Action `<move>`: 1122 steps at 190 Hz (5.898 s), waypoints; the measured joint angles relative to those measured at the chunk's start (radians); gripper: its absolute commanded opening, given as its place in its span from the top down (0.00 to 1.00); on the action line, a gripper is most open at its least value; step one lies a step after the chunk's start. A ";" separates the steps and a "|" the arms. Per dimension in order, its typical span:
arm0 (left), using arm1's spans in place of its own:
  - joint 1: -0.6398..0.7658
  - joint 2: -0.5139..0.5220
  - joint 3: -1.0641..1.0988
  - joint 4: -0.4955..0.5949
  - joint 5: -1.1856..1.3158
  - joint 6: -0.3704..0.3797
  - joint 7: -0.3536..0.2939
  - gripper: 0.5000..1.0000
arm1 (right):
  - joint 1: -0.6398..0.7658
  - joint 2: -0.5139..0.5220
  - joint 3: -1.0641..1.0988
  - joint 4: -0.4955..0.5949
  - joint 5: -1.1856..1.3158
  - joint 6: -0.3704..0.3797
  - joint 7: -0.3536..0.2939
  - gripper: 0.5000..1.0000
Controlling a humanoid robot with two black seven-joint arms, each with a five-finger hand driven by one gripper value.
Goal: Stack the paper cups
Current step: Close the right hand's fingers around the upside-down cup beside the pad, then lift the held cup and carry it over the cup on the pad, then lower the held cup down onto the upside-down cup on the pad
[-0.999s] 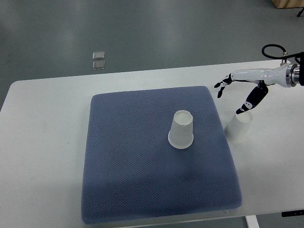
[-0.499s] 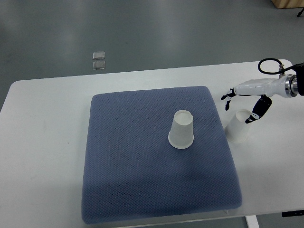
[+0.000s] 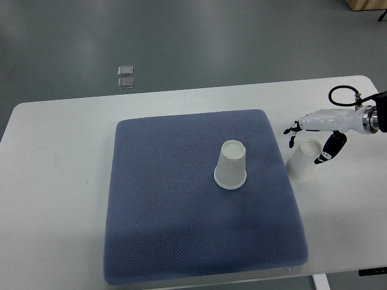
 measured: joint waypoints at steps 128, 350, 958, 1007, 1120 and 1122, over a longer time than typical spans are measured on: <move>0.000 0.000 0.000 0.000 0.000 0.000 0.000 0.00 | -0.127 0.046 0.001 -0.064 0.004 -0.199 -0.004 0.19; 0.000 0.000 0.000 0.000 0.000 0.000 0.000 0.00 | -0.146 0.067 0.003 -0.119 0.018 -0.228 -0.005 0.57; 0.000 0.000 0.000 0.000 0.000 0.000 0.000 0.00 | 0.277 0.128 0.015 0.177 0.162 0.174 -0.007 0.50; 0.000 0.000 0.000 0.000 0.000 0.000 0.000 0.00 | 0.267 0.136 0.015 0.177 0.162 0.168 -0.005 0.30; 0.000 0.000 0.000 0.000 0.000 0.000 0.000 0.00 | 0.265 0.136 0.015 0.175 0.165 0.152 -0.003 0.20; 0.000 0.000 0.000 0.000 0.000 0.000 0.000 0.00 | 0.265 0.136 0.015 0.175 0.165 0.153 -0.003 0.20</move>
